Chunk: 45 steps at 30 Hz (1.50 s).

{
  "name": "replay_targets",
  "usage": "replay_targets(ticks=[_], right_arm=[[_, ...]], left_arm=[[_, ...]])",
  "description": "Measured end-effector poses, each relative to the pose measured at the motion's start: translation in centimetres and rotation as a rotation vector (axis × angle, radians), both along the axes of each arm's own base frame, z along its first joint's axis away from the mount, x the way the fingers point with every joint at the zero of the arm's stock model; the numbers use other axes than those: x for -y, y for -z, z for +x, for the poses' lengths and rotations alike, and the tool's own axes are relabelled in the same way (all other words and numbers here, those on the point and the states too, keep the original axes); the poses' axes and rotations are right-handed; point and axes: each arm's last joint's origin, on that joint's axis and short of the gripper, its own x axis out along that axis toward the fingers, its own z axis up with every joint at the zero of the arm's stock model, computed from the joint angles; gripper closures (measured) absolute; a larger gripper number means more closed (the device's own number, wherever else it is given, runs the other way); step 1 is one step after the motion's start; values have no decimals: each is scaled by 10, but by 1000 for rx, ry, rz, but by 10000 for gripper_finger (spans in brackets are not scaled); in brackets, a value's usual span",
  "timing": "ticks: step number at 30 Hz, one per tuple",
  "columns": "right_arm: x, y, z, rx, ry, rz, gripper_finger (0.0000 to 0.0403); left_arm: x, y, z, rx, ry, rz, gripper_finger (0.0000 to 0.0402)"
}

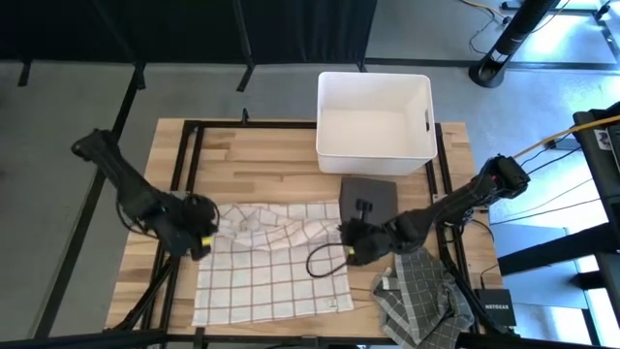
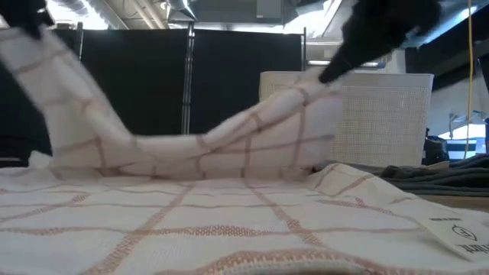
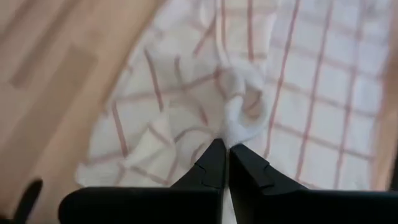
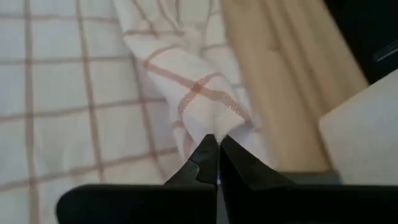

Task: Fold towel
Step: Fold the white towel

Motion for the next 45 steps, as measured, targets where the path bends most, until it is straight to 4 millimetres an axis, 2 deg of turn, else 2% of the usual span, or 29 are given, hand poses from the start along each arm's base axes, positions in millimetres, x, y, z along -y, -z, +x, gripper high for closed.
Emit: replay_targets(ticks=[7, 11, 13, 17, 21, 23, 25, 31, 36, 40, 42, 45], right_arm=[[-3, 25, -13, -66, 22, 196, 391], [1, 26, -15, -144, 56, 285, 349], [-1, 19, -16, -214, 24, 316, 315], [-5, -11, -13, -267, 8, 319, 254], [-5, -36, 2, -71, -1, 146, 212], [-3, -42, 11, 56, 18, 2, 199], [6, -41, 22, 128, 65, -66, 191], [44, -4, 51, 82, 152, -20, 197], [59, 39, 63, -81, 113, 89, 204], [45, 54, 63, -203, -76, 315, 205], [33, 56, 59, -259, -168, 422, 205], [14, 53, 53, -271, -202, 498, 205]], left_arm=[[32, 32, 15, -84, -11, 52, 399], [42, 46, 23, -128, -11, 102, 396], [45, 52, 25, -147, -18, 123, 398], [50, 60, 28, -166, -43, 143, 399], [51, 65, 32, -148, -61, 195, 396], [52, 66, 32, -153, -62, 199, 396], [53, 67, 32, -154, -64, 198, 398], [52, 67, 32, -146, -84, 191, 397], [52, 67, 32, -144, -80, 198, 397], [52, 67, 32, -143, -78, 200, 399], [52, 67, 32, -143, -79, 200, 398], [52, 67, 32, -137, -79, 205, 396]])
